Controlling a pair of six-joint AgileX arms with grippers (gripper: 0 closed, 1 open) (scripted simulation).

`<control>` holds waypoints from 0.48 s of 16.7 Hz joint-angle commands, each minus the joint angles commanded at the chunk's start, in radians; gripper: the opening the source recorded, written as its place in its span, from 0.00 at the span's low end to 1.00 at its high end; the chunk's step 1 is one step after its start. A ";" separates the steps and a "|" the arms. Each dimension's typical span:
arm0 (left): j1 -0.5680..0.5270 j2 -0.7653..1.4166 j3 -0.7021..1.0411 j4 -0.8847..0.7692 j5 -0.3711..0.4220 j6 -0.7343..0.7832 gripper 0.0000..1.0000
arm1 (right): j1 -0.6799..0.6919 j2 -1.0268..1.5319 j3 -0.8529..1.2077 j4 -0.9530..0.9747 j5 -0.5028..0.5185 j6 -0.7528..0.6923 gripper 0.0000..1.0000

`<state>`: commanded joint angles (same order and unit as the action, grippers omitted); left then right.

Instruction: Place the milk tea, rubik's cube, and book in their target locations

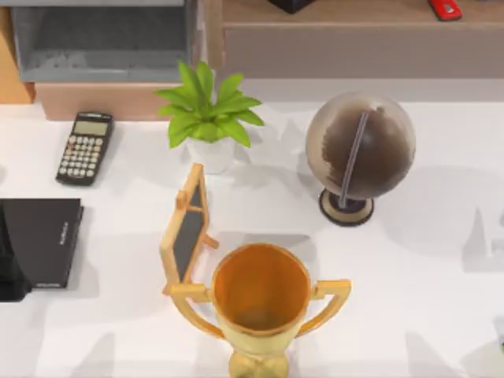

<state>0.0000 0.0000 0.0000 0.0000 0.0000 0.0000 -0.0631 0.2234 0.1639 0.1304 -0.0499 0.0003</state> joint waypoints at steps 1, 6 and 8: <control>0.000 0.000 0.000 0.000 0.000 0.000 1.00 | -0.017 0.074 0.046 0.037 -0.016 0.000 1.00; 0.000 0.000 0.000 0.000 0.000 0.000 1.00 | -0.116 0.573 0.315 0.249 -0.109 0.003 1.00; 0.000 0.000 0.000 0.000 0.000 0.000 1.00 | -0.157 0.799 0.429 0.339 -0.149 0.003 1.00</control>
<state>0.0000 0.0000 0.0000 0.0000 0.0000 0.0000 -0.2203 1.0226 0.5929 0.4689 -0.1987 0.0037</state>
